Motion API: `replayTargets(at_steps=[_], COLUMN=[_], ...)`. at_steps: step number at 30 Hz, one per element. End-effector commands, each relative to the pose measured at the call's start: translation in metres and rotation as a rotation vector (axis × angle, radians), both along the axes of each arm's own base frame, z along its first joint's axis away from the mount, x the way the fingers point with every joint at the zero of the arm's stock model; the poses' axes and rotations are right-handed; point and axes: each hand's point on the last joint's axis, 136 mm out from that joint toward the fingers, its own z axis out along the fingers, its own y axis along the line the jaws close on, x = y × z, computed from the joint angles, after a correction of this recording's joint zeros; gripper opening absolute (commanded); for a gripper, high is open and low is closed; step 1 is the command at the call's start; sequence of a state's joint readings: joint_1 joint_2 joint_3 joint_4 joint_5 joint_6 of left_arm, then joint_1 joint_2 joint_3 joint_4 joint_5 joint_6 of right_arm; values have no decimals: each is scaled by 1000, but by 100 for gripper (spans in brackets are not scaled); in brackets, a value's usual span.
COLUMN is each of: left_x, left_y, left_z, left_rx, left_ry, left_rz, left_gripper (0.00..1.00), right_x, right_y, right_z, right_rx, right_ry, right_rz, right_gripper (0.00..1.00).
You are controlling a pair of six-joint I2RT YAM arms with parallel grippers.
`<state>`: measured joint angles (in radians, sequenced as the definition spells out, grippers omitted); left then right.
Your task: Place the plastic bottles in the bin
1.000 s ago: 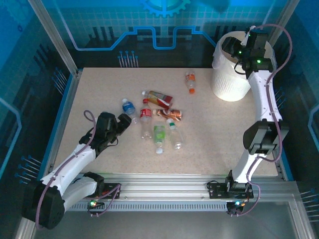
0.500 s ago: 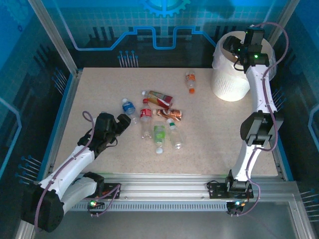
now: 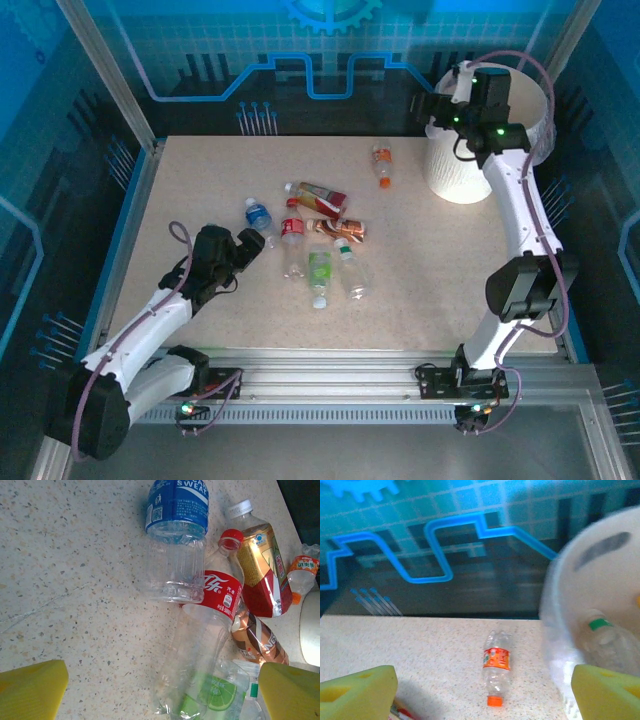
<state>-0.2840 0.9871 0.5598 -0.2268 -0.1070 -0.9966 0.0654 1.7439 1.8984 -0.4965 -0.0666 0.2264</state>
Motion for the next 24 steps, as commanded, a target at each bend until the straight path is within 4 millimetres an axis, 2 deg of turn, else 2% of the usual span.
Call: replayTargets(at_steps=[1,4,6,12,15,24], left_x=[1,-1,-2,-5,-5,-8], left_y=[-2,-1,0,4,5,10], left_z=[-2,-3,-4,-4,-6,-6], left_rx=[-29,-32,-29,-12,-9,7], left_ry=[0,2,3,8,11,17], left_rz=[2,7,8,19,24,34], left_gripper=[99,99,99,99,99,99], right_x=[5,16,26,53,64,93], right_y=[36,59,66,65,57,53], right_z=[-27,-54,-73,-144,-178,-245], right_rx=[-82,-119,-121,-80,-96,-193], right_ry=[30,81,118,324,405,462], right_rz=[137,180,186,55,-50,-215], right_gripper=[92,92,92,93,94,95])
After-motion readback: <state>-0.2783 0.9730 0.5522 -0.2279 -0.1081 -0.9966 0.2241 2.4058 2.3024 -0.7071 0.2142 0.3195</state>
